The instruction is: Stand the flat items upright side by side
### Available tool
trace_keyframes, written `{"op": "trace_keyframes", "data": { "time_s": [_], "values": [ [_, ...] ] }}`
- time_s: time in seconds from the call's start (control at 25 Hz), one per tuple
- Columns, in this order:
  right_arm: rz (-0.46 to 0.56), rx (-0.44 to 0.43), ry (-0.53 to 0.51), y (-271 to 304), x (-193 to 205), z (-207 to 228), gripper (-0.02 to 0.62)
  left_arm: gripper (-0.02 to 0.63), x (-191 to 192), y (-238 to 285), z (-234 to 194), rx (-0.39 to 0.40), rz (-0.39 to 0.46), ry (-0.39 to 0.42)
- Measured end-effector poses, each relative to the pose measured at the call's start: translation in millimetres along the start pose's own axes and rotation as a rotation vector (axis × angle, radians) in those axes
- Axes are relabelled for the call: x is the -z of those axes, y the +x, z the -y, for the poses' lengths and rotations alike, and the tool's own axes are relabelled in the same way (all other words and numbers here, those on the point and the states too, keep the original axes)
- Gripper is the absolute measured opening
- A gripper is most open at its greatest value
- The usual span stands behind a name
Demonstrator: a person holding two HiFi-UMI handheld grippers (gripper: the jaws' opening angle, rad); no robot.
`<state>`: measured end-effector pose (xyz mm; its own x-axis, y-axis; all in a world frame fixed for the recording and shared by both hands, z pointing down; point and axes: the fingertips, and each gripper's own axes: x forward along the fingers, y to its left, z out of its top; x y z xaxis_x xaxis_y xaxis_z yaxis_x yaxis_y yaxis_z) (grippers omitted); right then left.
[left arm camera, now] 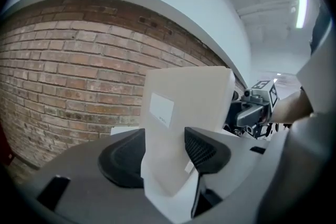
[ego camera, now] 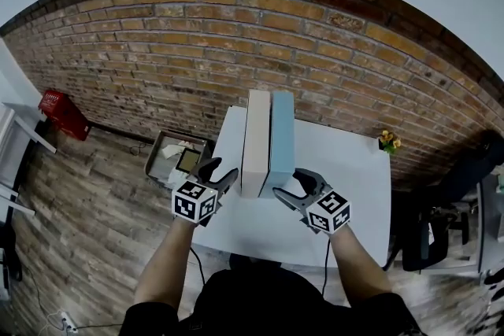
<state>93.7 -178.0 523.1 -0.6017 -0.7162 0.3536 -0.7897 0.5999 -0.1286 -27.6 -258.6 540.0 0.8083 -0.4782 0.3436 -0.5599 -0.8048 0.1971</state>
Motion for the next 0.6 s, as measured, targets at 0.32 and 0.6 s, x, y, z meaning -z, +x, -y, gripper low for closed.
{"op": "trace_keyframes", "data": {
  "time_s": [0.32,0.6],
  "values": [
    [0.039,0.058,0.042,-3,2,-8,0.305,0.243,-7,-26,33,0.126,0.055,0.039],
    [0.066,0.009,0.049,-3,-18,-2,0.334,0.260,-18,-16,51,0.122,0.010,0.138]
  ]
}}
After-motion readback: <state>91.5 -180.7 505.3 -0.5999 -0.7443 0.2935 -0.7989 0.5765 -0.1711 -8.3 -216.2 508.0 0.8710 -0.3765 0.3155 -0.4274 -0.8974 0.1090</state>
